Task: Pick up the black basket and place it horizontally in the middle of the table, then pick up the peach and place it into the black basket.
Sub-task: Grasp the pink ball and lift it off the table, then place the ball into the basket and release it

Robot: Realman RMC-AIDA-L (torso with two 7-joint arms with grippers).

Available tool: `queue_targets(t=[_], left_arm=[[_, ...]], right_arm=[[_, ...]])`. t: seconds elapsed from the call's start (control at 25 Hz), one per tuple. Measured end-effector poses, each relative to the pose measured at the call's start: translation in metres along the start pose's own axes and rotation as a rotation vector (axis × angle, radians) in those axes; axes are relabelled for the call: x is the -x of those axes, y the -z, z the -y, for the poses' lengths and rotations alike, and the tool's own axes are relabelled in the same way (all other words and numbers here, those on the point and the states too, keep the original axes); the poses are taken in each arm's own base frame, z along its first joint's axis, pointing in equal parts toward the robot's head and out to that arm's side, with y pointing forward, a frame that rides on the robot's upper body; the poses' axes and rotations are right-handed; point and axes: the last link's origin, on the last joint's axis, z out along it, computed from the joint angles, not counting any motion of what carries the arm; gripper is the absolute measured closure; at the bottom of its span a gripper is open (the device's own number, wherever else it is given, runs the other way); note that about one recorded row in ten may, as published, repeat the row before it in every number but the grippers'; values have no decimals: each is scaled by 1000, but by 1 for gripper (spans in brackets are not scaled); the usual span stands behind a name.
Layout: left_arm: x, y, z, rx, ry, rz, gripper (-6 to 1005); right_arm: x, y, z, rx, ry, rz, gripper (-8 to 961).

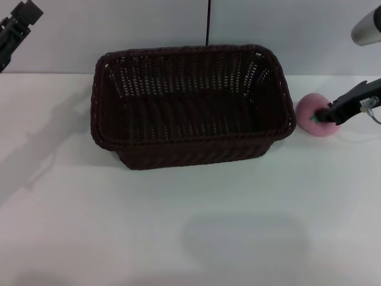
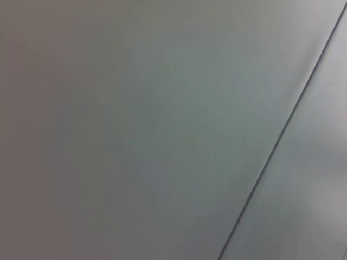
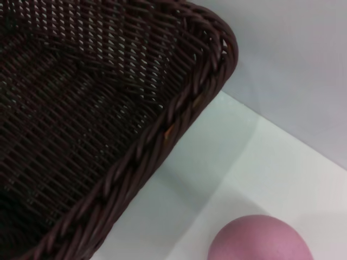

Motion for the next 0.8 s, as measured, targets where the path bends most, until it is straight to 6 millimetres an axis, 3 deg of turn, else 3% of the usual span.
queue_targets(t=[0.28,0.56,0.8], left_arm=[[-2,5,3,-25,-6,-6,518],[-4,3,4,-24,1,-5,518],[-2,3,4,-26,9,-1,518]], right_arm=[[-7,12,6,-28,-110,117,831],[-21,49,18,-30,-267,374,881],[-8,79,11,58,-290,636,907]])
